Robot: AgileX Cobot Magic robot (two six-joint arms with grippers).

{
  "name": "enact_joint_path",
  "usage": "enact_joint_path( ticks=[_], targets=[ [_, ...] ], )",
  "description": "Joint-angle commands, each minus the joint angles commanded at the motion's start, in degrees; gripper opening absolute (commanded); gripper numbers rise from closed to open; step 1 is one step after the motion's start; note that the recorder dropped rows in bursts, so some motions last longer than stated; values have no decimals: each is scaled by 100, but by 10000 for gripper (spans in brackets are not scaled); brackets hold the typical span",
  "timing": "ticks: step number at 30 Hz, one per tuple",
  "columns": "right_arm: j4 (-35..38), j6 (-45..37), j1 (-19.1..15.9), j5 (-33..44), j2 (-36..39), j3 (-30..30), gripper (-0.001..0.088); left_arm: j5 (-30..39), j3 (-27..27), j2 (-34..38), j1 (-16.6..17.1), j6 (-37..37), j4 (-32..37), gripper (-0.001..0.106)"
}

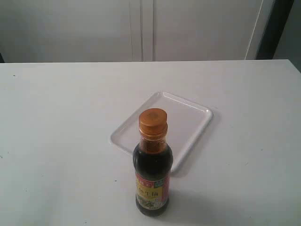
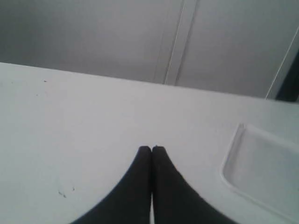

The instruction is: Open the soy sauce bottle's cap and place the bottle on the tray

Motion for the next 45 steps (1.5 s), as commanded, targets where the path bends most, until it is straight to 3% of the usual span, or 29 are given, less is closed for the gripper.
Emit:
enact_joint_path(
  ticks=[3, 10, 14, 22, 27, 32, 35, 38, 45],
  targets=[
    [0, 0, 0, 0, 0, 0, 0, -531, 0, 0, 0, -342, 27, 0],
    [0, 0, 0, 0, 0, 0, 0, -381, -378, 14, 0, -410, 494, 0],
    [0, 0, 0, 0, 0, 0, 0, -41, -781, 448, 0, -410, 640, 0],
    [0, 0, 0, 0, 0, 0, 0, -383, -1446, 1648, 0, -706, 1009, 0],
    [0, 0, 0, 0, 0, 0, 0, -568, -1847, 2487, 0, -2015, 2611, 0],
    [0, 0, 0, 0, 0, 0, 0, -1533, -2072, 3319, 0, -3750, 4676, 0],
    [0, 0, 0, 0, 0, 0, 0, -1860, -2263, 3758, 0, -4352, 5655, 0],
    [0, 0, 0, 0, 0, 0, 0, -2532, -2384, 4123, 0, -4585, 6258, 0],
    [0, 0, 0, 0, 0, 0, 0, -4197, -2543, 4716, 0, -4921, 6924, 0]
  ],
)
